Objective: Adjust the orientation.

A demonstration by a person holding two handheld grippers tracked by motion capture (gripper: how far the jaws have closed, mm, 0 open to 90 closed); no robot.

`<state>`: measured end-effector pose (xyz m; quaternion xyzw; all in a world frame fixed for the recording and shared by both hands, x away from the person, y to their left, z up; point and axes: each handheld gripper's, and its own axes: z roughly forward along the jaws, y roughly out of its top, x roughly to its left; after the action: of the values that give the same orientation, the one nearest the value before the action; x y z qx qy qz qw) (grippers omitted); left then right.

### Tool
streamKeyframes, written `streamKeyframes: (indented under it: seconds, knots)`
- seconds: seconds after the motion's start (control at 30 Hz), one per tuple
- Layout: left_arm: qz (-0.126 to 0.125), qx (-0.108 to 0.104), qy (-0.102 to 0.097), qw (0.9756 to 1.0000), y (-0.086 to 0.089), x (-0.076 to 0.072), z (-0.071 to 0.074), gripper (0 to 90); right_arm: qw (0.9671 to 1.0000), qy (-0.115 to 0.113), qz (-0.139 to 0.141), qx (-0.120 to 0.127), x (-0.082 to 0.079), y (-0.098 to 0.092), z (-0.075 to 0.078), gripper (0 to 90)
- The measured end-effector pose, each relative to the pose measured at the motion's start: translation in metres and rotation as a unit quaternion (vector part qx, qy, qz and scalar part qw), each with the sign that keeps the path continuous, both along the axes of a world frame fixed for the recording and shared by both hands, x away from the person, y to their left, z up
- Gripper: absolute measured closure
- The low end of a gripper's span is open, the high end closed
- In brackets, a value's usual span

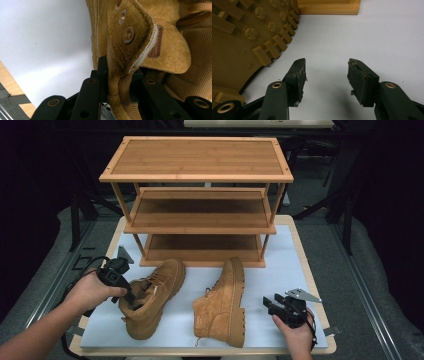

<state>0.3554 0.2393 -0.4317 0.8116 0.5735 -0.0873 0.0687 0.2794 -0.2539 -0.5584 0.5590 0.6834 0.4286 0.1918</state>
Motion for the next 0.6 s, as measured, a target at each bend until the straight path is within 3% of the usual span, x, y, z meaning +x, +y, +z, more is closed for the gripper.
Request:
streamKeyframes:
  seconds: [0.3,0.47,0.53,0.6]
  knots:
    - [0.012,-0.012,0.002,0.9999,-0.001,0.000,0.003,79.4,1.0000,0.006,-0.001,0.003,0.000,-0.002,0.000,47.9]
    - [0.030,-0.036,0.008,0.9989,0.000,0.000,0.006,80.1,1.0000,0.006,-0.002,0.004,0.000,-0.002,0.000,47.9]
    - [0.044,-0.059,0.009,0.9972,0.002,0.000,0.010,80.3,1.0000,0.003,-0.002,0.006,0.000,-0.002,0.000,47.9]
    - [0.048,-0.066,0.010,0.9966,0.003,0.000,0.012,80.3,1.0000,0.001,-0.004,0.007,0.000,-0.002,0.000,47.9]
